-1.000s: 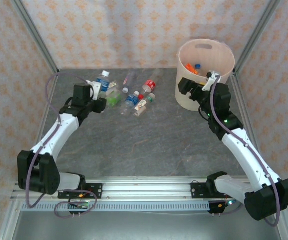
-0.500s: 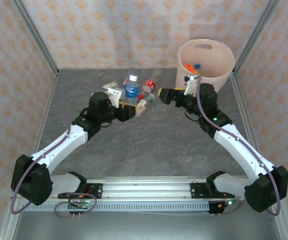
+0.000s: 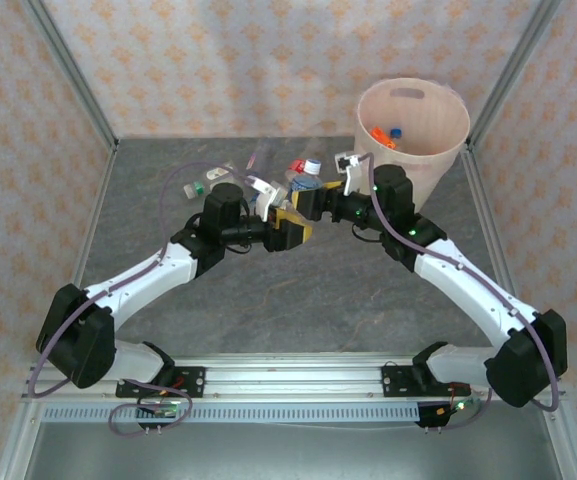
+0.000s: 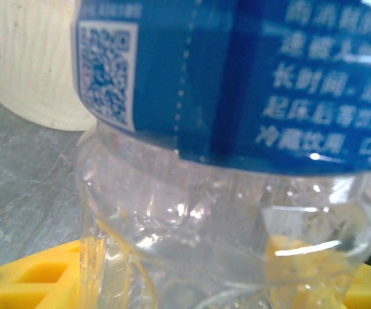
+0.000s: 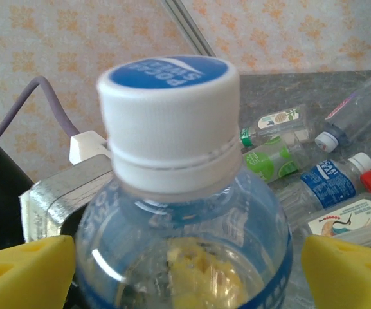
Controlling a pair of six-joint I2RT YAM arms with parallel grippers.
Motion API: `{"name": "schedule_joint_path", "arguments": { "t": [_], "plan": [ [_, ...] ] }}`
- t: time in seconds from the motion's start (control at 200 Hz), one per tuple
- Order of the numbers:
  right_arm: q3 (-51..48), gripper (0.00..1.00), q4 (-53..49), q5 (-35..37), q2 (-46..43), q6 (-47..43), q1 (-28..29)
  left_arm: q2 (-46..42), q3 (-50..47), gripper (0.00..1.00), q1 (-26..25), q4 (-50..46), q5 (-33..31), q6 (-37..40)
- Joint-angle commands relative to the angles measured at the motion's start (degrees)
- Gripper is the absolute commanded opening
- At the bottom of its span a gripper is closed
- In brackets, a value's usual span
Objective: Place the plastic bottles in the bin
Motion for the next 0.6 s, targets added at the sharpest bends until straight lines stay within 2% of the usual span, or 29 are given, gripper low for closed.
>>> {"name": "schedule_joint_path", "arguments": {
  "t": [0.0, 0.15, 0.275, 0.41, 0.555, 0.595],
  "plan": [
    [1.56, 0.84, 2.88, -3.02, 1.1, 0.89, 0.24, 0.51, 2.95, 0.0, -0.58, 3.77, 5.28, -0.82],
    [1.05, 0.78, 8.05, -3.65, 1.39, 2.86, 0.26, 0.58, 3.06, 0.0, -0.88, 3.8, 4.91, -0.69],
    [1.45, 0.66, 7.64, -0.38, 1.33, 2.74, 0.29, 0.39, 2.99, 0.0, -0.88, 3.67, 2.48, -0.61],
    [1.45, 0.52, 5.13, 4.08, 0.69, 2.0, 0.26, 0.66, 2.68, 0.09, -0.92, 3.1, -1.97, -1.04],
    [0.94, 0.38, 3.96, 6.25, 0.22, 1.84, 0.25, 1.39, 2.51, 0.17, -0.94, 3.67, -2.8, -2.31],
    [0.84, 0.31, 3.96, 6.78, -0.01, 1.61, 0.28, 1.48, 2.72, 0.23, -0.97, 2.8, -3.6, -2.25]
  ]
}}
